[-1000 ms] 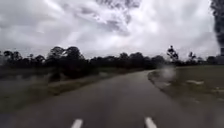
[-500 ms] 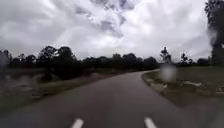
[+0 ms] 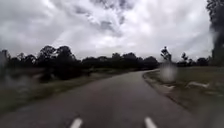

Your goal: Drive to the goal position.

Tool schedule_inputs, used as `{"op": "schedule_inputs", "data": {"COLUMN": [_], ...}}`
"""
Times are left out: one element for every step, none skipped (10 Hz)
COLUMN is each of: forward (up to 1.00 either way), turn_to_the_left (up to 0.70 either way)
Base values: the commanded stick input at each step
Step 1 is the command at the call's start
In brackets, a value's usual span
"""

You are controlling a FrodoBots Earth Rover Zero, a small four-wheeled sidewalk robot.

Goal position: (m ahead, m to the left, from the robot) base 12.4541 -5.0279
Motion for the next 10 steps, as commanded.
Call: {"op": "schedule_inputs", "data": {"forward": [0.85, 0.85, 0.85, 0.85, 0.85, 0.85, 0.85, 0.85, 0.85, 0.85], "turn_to_the_left": [0.0, 0.0, -0.15, -0.29, -0.33, -0.34, -0.26, -0.05, 0.0, 0.0]}}
